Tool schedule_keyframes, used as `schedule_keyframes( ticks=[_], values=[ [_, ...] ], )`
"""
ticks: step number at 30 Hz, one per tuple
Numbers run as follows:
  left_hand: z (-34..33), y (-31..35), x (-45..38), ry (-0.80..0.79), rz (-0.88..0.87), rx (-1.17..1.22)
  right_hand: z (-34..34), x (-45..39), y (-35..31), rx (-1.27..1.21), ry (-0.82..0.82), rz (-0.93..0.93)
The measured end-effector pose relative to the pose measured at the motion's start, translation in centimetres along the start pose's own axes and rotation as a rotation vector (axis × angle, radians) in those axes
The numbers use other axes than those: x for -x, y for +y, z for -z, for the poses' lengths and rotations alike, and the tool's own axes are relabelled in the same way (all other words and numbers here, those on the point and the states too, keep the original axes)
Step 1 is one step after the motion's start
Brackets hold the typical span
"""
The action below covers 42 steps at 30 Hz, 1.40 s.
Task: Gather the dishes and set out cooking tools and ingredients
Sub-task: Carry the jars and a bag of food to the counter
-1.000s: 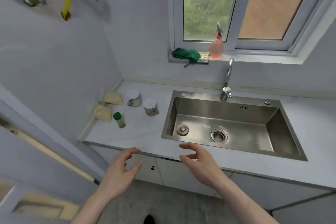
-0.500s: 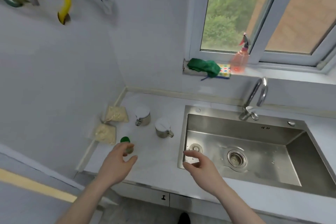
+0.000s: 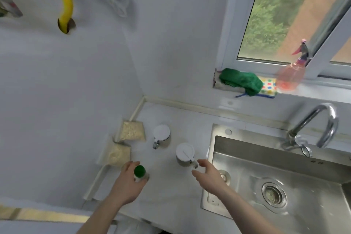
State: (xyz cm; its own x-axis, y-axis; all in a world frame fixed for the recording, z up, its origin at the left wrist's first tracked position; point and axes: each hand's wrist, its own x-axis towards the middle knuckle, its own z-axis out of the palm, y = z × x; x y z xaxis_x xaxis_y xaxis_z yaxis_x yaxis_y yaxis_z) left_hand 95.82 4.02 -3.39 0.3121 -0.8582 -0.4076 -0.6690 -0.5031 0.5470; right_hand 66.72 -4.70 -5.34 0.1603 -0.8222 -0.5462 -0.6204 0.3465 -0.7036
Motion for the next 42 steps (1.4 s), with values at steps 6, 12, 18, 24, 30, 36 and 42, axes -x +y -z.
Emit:
schedule_keyframes(
  ticks=[6, 12, 18, 24, 30, 36, 42],
  values=[
    [0.5, -0.9, -4.0, -0.111, -0.015, -0.114, -1.4, -3.3, -0.1, -0.028, 0.006, -0.095],
    [1.0, -1.7, -5.9, -0.171, -0.134, -0.212, -3.8, -4.8, 0.3, -0.016, 0.064, -0.15],
    [1.5, -1.6, -6.3, -0.163, -0.209, -0.142, -6.6, -3.0, -1.6, -0.22, 0.145, -0.136],
    [2.5, 1.9, -6.5, -0.175, -0.356, -0.052, -6.5, 1.7, -2.8, -0.566, 0.279, -0.136],
    [1.7, 7.2, -5.6, -0.266, -0.521, 0.003, -4.0, 8.5, -2.8, -0.717, 0.423, -0.109],
    [-1.0, 13.4, 0.1, -0.401, -0.709, -0.027, -2.8, 17.9, 0.4, -0.764, 0.639, -0.12],
    [-5.1, 17.0, 10.4, -0.578, -0.841, 0.034, -3.9, 28.7, 6.0, -0.837, 0.867, -0.169]
  ],
)
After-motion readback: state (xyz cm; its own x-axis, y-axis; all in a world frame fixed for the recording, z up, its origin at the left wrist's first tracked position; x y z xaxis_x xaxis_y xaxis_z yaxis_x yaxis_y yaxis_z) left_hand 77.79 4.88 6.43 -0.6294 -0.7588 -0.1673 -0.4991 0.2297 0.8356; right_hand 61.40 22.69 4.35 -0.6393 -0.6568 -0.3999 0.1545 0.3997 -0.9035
